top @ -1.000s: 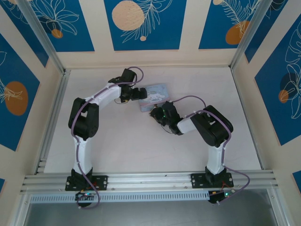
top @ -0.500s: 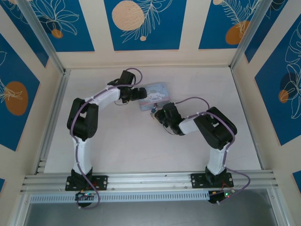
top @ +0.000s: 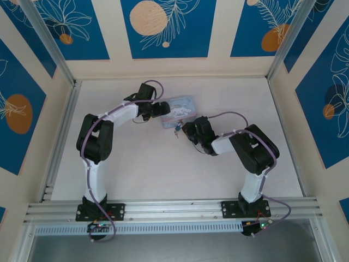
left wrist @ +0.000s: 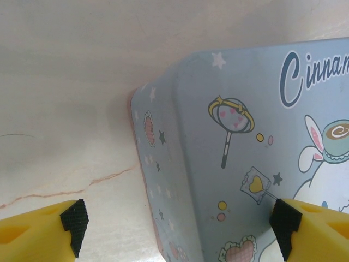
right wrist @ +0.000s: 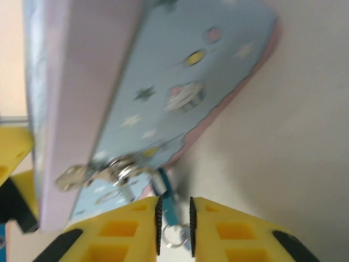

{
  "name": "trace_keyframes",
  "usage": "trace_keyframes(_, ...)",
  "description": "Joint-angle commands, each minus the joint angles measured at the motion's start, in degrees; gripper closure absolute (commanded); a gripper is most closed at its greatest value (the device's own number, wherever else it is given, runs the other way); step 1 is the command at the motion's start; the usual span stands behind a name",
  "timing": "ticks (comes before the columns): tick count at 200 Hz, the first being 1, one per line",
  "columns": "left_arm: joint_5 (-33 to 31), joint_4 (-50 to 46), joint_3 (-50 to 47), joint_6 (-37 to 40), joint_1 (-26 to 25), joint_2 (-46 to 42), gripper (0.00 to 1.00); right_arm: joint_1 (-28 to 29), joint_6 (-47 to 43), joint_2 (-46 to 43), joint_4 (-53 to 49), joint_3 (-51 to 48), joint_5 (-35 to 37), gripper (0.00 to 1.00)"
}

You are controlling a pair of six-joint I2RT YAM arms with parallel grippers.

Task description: Unlock a padlock with a key

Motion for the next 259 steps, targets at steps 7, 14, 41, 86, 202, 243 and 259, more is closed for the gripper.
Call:
trace_keyframes(7,-0.6,-8.4,-2.9,0.4,-0.4,2.5,0.11,1.4,-3.9,-2.6,-0.6,-1.0,-1.5,0.68)
trace_keyframes(14,-0.5,-8.4,-2.8,0.5,-0.4,2.5,0.11,1.6,-4.6,-2.6,-0.9,-0.9,-1.7,0.64)
trace_keyframes(41,-0.2,-8.5,-2.4,0.4,-0.4,2.8,0.11,2.2,-6.0,-1.4,-3.0,-0.2,-1.6,0.56)
trace_keyframes(86,0.7,-8.2,-2.4,0.1,-0.4,3.1,0.11,3.6,-11.1,2.2,-6.2,3.5,1.0,0.55)
trace_keyframes(202,1.8,-8.2,-1.9,0.4,-0.4,4.0,0.13,6.5,-15.5,8.6,-15.3,11.4,12.6,0.70)
trace_keyframes(243,2.0,-8.4,-1.7,0.3,-0.4,4.1,0.13,6.7,-14.8,8.8,-16.0,11.7,14.9,0.84)
trace_keyframes(259,2.1,-8.4,-1.8,0.3,-0.4,4.1,0.13,6.5,-14.3,8.0,-15.3,10.9,14.9,0.91)
